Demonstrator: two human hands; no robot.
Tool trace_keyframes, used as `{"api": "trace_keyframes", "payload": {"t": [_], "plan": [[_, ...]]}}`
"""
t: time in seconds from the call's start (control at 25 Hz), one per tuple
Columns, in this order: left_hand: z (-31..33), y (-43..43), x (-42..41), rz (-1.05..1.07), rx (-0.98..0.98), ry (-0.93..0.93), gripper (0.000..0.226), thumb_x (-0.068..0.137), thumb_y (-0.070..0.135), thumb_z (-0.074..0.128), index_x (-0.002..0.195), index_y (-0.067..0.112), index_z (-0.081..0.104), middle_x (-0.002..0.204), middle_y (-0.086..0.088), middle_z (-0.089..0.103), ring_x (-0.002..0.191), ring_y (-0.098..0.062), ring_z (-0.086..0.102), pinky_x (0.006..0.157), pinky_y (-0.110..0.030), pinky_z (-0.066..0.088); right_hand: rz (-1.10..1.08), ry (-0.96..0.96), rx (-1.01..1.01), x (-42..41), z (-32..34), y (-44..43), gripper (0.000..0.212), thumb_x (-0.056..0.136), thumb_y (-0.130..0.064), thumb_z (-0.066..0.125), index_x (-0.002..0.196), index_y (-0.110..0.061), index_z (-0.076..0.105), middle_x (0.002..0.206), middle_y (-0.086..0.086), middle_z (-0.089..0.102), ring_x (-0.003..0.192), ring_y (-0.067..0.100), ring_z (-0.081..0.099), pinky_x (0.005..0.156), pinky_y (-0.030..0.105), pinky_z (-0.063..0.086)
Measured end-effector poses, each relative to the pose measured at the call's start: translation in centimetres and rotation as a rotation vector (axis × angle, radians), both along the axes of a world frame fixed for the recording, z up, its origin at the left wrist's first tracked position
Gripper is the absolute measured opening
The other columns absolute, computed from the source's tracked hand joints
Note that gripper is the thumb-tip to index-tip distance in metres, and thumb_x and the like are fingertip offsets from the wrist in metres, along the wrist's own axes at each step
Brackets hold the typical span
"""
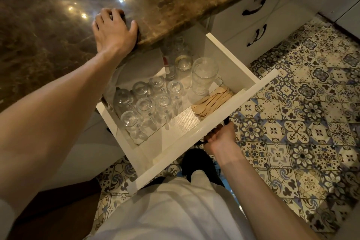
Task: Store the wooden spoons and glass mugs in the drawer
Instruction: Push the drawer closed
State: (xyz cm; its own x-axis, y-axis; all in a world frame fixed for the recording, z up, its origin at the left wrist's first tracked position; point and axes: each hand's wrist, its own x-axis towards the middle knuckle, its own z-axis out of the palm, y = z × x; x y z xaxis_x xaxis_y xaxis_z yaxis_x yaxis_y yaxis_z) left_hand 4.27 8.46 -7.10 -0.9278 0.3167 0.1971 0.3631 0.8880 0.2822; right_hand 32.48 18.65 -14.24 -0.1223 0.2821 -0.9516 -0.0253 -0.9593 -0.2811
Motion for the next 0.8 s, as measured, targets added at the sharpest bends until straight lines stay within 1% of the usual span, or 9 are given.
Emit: {"api": "trace_keyframes", "payload": {"t": [0.04,0.12,0.16,0.24,0.32,0.44,0.6,0.72,0.8], "plan": [[0.0,0.0,0.0,-0.002,0.001,-0.003,0.059,0.090,0.050,0.036,0.132,0.008,0.041,0.139,-0.019,0.036,0.131,-0.036,0.030,0.113,-0.045,0.019,0.007,0.006,-0.004,0.0,0.2,0.0,0.056,0.092,-0.056,0.038,0.119,-0.015,0.063,0.129,0.003,0.061,0.118,0.020,0.057,0.107,0.039,0.039],[0.1,0.0,0.1,-0.002,0.004,-0.007,0.059,0.091,0.050,0.036,0.132,0.007,0.040,0.140,-0.019,0.035,0.131,-0.036,0.029,0.113,-0.045,0.018,0.004,0.035,0.002,-0.1,0.6,-0.1,0.049,0.093,-0.055,0.038,0.100,-0.015,0.066,0.133,0.006,0.057,0.117,0.019,0.057,0.105,0.040,0.041],[0.1,0.0,0.1,-0.002,0.004,-0.008,0.059,0.091,0.050,0.036,0.132,0.007,0.040,0.140,-0.019,0.035,0.131,-0.036,0.029,0.113,-0.045,0.018,0.004,0.044,0.008,-0.2,0.8,-0.2,0.046,0.093,-0.054,0.038,0.097,-0.016,0.065,0.130,0.007,0.060,0.115,0.021,0.059,0.104,0.041,0.042],[0.1,0.0,0.1,0.000,0.003,-0.011,0.058,0.091,0.049,0.036,0.132,0.008,0.040,0.140,-0.019,0.036,0.131,-0.035,0.030,0.113,-0.045,0.018,0.005,0.038,0.012,-0.4,0.9,-0.3,0.049,0.094,-0.053,0.037,0.108,-0.014,0.064,0.114,0.007,0.067,0.107,0.022,0.061,0.103,0.040,0.043],[0.1,0.1,0.1,0.003,0.002,-0.011,0.057,0.091,0.049,0.035,0.131,0.010,0.041,0.139,-0.017,0.037,0.131,-0.034,0.030,0.113,-0.045,0.018,0.003,0.027,0.008,-0.7,0.9,-0.3,0.052,0.094,-0.053,0.036,0.117,-0.014,0.063,0.094,0.003,0.066,0.096,0.019,0.060,0.102,0.038,0.043],[0.1,0.1,0.0,-0.004,0.009,-0.010,0.057,0.090,0.049,0.035,0.131,0.010,0.042,0.139,-0.017,0.037,0.131,-0.034,0.030,0.113,-0.044,0.018,0.011,0.031,0.004,-1.3,0.9,-0.4,0.051,0.094,-0.054,0.036,0.111,-0.014,0.063,0.102,0.004,0.067,0.102,0.021,0.061,0.102,0.040,0.044],[0.0,0.1,-0.1,-0.004,0.003,0.003,0.058,0.090,0.050,0.035,0.131,0.009,0.042,0.139,-0.017,0.038,0.130,-0.034,0.031,0.112,-0.045,0.018,0.010,0.031,0.027,-2.4,0.5,-0.4,0.052,0.093,-0.054,0.036,0.110,-0.013,0.064,0.100,0.005,0.066,0.098,0.019,0.058,0.107,0.041,0.039],[-0.2,0.2,-0.2,0.014,-0.013,0.010,0.058,0.090,0.050,0.035,0.130,0.009,0.042,0.138,-0.018,0.039,0.129,-0.034,0.033,0.112,-0.045,0.019,0.003,0.029,0.029,-3.4,0.3,-0.3,0.045,0.094,-0.053,0.037,0.090,-0.016,0.063,0.077,0.001,0.057,0.077,0.016,0.050,0.106,0.037,0.040],[-0.3,0.3,-0.3,0.020,-0.017,0.014,0.058,0.090,0.051,0.034,0.130,0.010,0.042,0.138,-0.017,0.039,0.129,-0.033,0.033,0.112,-0.045,0.020,0.009,0.025,0.029,-4.0,0.5,-0.4,0.044,0.094,-0.052,0.038,0.081,-0.016,0.060,0.071,0.001,0.053,0.072,0.016,0.048,0.101,0.033,0.043]]}}
